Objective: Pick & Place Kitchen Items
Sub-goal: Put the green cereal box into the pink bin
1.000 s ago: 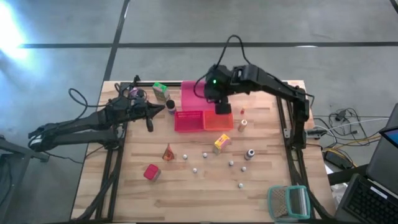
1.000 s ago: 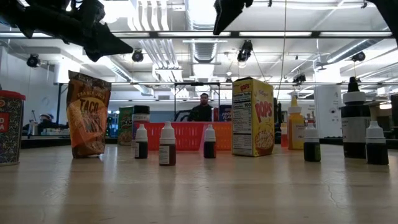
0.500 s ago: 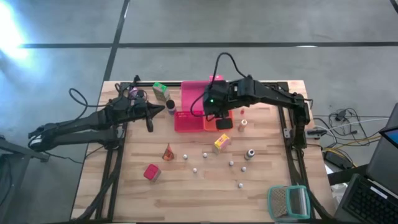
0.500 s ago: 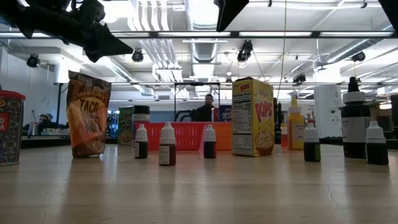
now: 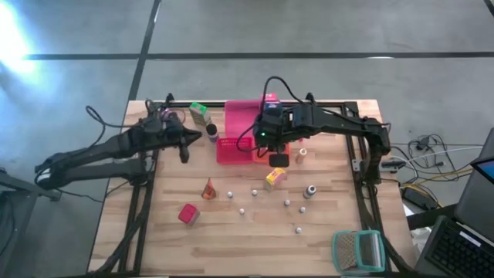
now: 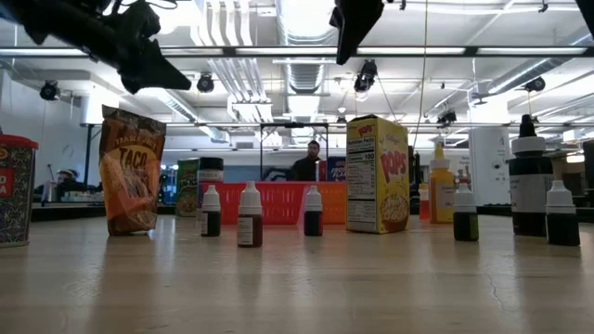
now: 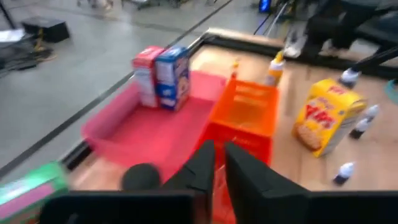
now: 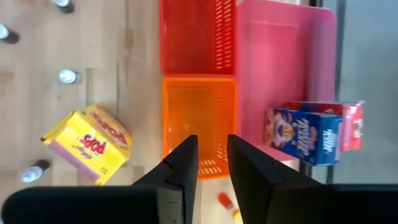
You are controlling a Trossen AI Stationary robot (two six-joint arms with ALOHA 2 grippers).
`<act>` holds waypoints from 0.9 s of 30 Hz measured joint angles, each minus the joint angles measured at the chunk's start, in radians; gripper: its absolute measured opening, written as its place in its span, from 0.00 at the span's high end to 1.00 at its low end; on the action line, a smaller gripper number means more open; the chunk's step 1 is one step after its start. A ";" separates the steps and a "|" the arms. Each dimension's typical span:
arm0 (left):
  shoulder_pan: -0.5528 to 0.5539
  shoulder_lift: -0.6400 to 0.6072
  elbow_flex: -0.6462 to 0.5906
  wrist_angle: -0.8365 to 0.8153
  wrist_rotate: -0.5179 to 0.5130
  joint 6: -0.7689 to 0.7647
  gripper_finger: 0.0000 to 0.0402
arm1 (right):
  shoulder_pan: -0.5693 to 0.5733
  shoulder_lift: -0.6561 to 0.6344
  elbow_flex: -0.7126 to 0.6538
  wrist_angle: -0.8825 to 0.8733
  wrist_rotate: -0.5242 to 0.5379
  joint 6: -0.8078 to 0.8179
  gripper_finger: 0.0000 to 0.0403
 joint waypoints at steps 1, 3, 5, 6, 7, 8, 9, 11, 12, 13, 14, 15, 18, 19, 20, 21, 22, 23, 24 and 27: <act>0.012 0.009 0.032 -0.045 -0.023 0.020 0.82 | -0.001 -0.004 -0.015 0.021 -0.002 0.000 0.82; 0.032 0.029 0.098 -0.122 -0.068 0.063 0.74 | -0.005 -0.011 -0.044 0.079 -0.003 -0.019 0.83; 0.051 0.048 0.161 -0.204 -0.090 0.098 0.68 | -0.008 -0.015 -0.064 0.125 -0.003 -0.046 0.85; 0.059 0.057 0.191 -0.248 -0.091 0.110 0.65 | -0.009 -0.016 -0.069 0.145 -0.003 -0.055 0.85; 0.066 0.068 0.218 -0.290 -0.090 0.110 0.63 | -0.011 -0.017 -0.074 0.154 -0.003 -0.063 0.86; 0.072 0.081 0.244 -0.336 -0.090 0.097 0.61 | -0.012 -0.017 -0.079 0.161 -0.004 -0.072 0.87; 0.079 0.092 0.264 -0.380 -0.090 0.087 0.60 | -0.014 -0.017 -0.085 0.171 -0.004 -0.081 0.87; 0.093 0.112 0.291 -0.450 -0.098 0.075 0.59 | -0.021 -0.017 -0.097 0.194 -0.005 -0.101 0.87; 0.100 0.122 0.300 -0.474 -0.113 0.064 0.59 | -0.026 -0.017 -0.104 0.210 -0.005 -0.111 0.87; 0.109 0.135 0.305 -0.493 -0.131 0.052 0.59 | -0.032 -0.017 -0.108 0.223 -0.005 -0.124 0.87; 0.120 0.147 0.308 -0.504 -0.152 0.040 0.59 | -0.039 -0.017 -0.112 0.234 -0.005 -0.135 0.86; 0.131 0.159 0.308 -0.517 -0.175 0.029 0.59 | -0.047 -0.017 -0.118 0.246 -0.005 -0.145 0.85; 0.172 0.197 0.308 -0.551 -0.245 -0.025 0.59 | -0.073 -0.017 -0.129 0.265 -0.013 -0.151 0.83; 0.187 0.209 0.308 -0.567 -0.263 -0.040 0.59 | -0.082 -0.017 -0.131 0.265 -0.030 -0.151 0.82; 0.204 0.223 0.309 -0.587 -0.272 -0.046 0.59 | -0.091 -0.017 -0.133 0.264 -0.053 -0.151 0.81; 0.222 0.238 0.313 -0.608 -0.273 -0.046 0.59 | -0.099 -0.017 -0.134 0.263 -0.077 -0.151 0.80; 0.240 0.253 0.322 -0.627 -0.273 -0.038 0.59 | -0.106 -0.017 -0.135 0.264 -0.099 -0.151 0.80; 0.258 0.269 0.332 -0.644 -0.273 -0.024 0.59 | -0.113 -0.017 -0.136 0.263 -0.116 -0.151 0.79; 0.276 0.288 0.347 -0.665 -0.273 -0.009 0.59 | -0.117 -0.017 -0.136 0.263 -0.127 -0.151 0.78; 0.332 0.352 0.398 -0.734 -0.272 -0.008 0.59 | -0.123 -0.017 -0.138 0.264 -0.132 -0.151 0.77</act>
